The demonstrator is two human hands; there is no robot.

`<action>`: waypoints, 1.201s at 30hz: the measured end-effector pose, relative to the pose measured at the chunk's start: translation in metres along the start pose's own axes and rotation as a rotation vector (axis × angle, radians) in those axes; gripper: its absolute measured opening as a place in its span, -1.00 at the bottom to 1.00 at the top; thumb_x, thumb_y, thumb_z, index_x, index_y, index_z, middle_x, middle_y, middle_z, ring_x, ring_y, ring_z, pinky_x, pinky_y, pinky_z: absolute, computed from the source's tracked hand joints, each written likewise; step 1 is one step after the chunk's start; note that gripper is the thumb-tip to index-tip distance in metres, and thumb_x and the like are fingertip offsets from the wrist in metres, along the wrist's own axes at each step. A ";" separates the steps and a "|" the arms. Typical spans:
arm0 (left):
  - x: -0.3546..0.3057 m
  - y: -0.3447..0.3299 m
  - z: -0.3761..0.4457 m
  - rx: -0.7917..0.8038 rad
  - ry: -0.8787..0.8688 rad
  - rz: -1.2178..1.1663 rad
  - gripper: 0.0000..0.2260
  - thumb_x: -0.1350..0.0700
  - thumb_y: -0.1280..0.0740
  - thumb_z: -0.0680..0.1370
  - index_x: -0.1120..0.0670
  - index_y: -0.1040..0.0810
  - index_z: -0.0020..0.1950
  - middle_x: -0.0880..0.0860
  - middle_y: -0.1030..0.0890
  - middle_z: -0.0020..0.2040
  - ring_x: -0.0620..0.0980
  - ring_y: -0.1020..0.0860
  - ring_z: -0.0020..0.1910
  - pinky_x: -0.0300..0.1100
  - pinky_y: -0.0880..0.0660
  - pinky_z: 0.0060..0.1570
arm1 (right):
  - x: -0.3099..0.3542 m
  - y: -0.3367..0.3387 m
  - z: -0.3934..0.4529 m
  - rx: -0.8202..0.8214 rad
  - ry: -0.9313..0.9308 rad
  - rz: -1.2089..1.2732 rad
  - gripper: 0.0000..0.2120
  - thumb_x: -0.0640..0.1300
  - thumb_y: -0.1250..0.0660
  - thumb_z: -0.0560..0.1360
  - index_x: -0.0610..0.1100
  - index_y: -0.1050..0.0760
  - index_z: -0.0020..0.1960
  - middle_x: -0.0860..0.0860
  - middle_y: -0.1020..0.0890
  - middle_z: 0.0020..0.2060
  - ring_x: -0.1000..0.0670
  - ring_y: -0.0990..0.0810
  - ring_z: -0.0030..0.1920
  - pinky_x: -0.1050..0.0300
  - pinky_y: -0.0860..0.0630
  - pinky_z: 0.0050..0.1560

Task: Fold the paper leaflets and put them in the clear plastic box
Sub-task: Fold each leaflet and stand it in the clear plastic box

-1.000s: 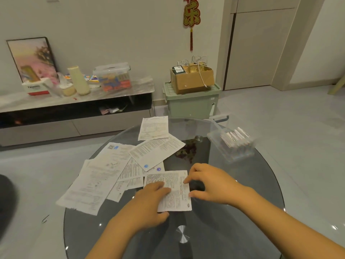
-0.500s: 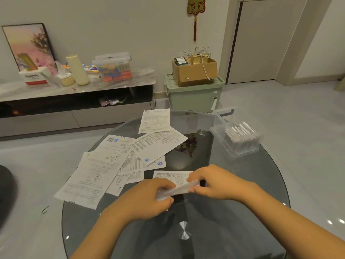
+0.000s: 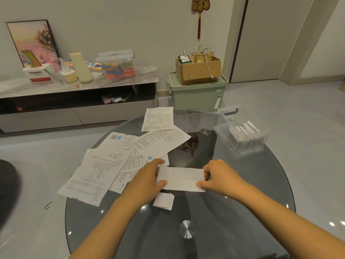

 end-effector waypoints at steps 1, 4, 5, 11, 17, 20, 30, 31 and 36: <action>0.001 -0.001 0.001 -0.005 0.005 0.003 -0.50 0.10 -0.35 0.51 -0.09 -0.27 0.40 -0.11 -0.40 0.01 -0.14 -0.43 -0.12 -0.24 -0.43 0.00 | 0.001 0.000 0.000 0.008 -0.012 -0.014 -0.69 0.04 -0.39 0.42 0.00 -0.31 -0.36 0.04 -0.44 -0.25 0.03 -0.36 -0.07 0.17 -0.34 -0.16; 0.000 -0.004 0.001 -0.029 0.015 0.053 -0.48 0.08 -0.35 0.52 -0.09 -0.22 0.42 -0.04 -0.37 0.17 -0.07 -0.46 0.02 -0.17 -0.46 0.07 | 0.000 0.000 0.000 -0.019 -0.007 0.024 -0.74 0.02 -0.43 0.39 -0.02 -0.39 -0.07 0.01 -0.47 0.01 0.01 -0.39 0.05 0.15 -0.41 -0.03; -0.001 -0.004 0.001 -0.044 0.015 0.075 -0.49 0.07 -0.35 0.52 -0.08 -0.23 0.41 -0.03 -0.34 0.23 -0.04 -0.45 0.10 -0.15 -0.46 0.10 | 0.000 0.001 0.000 -0.025 0.010 0.061 -0.62 0.00 -0.45 0.38 -0.02 -0.39 0.11 0.02 -0.45 0.10 0.00 -0.39 0.13 0.12 -0.43 0.06; -0.021 -0.008 -0.010 -0.064 -0.175 0.222 -0.81 0.01 -0.26 0.56 -0.05 -0.53 0.15 -0.10 -0.48 0.06 -0.10 -0.46 0.09 -0.22 -0.37 0.12 | 0.000 0.001 -0.004 0.028 0.094 -0.006 -0.59 -0.03 -0.38 0.45 0.08 -0.42 0.28 0.06 -0.40 0.04 0.01 -0.44 0.11 0.14 -0.44 0.08; -0.032 -0.025 -0.020 0.031 -0.307 0.450 -0.47 -0.34 -0.04 0.45 -0.15 -0.45 0.30 -0.17 -0.44 0.19 -0.14 -0.36 0.19 -0.18 -0.13 0.27 | -0.004 0.004 -0.011 0.105 0.086 0.029 -0.65 -0.05 -0.45 0.39 0.03 -0.47 0.14 0.16 -0.42 -0.20 0.16 -0.43 -0.22 0.33 -0.28 -0.33; -0.032 -0.025 -0.020 0.054 -0.348 0.495 -0.39 -0.40 -0.05 0.38 -0.17 -0.39 0.35 -0.17 -0.39 0.27 -0.14 -0.30 0.25 -0.15 -0.05 0.34 | -0.006 0.005 -0.012 0.184 0.101 0.056 -0.61 -0.07 -0.49 0.36 0.06 -0.45 0.13 0.16 -0.48 -0.22 0.16 -0.46 -0.24 0.32 -0.33 -0.32; -0.034 -0.027 -0.019 0.048 -0.392 0.483 -0.18 -0.51 0.00 0.21 -0.15 -0.37 0.35 -0.17 -0.36 0.27 -0.14 -0.29 0.27 -0.19 -0.02 0.33 | -0.007 0.013 -0.012 0.154 0.235 0.012 -0.79 -0.02 -0.47 0.39 0.01 -0.62 0.01 0.06 -0.60 -0.17 0.07 -0.57 -0.17 0.21 -0.47 -0.16; -0.034 -0.027 -0.019 0.048 -0.393 0.491 -0.18 -0.52 0.00 0.20 -0.15 -0.37 0.35 -0.17 -0.36 0.27 -0.14 -0.29 0.27 -0.19 -0.03 0.33 | -0.007 0.015 -0.012 0.140 0.255 0.011 -0.81 0.00 -0.45 0.40 0.01 -0.63 0.00 0.04 -0.60 -0.17 0.08 -0.56 -0.18 0.21 -0.47 -0.17; -0.036 -0.029 -0.019 0.060 -0.411 0.449 -0.25 -0.52 -0.04 0.24 -0.12 -0.46 0.25 -0.17 -0.44 0.17 -0.14 -0.36 0.17 -0.23 -0.14 0.21 | -0.006 0.022 -0.010 0.038 0.361 0.000 -0.87 0.04 -0.35 0.49 0.02 -0.61 -0.07 0.08 -0.50 -0.10 0.14 -0.45 -0.16 0.17 -0.45 -0.05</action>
Point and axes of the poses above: each hand's wrist, its own z-axis towards the middle knuckle, its own y-axis out of the back of the hand, x = y × z, the point moved 2 cm from there along z, towards the middle knuckle
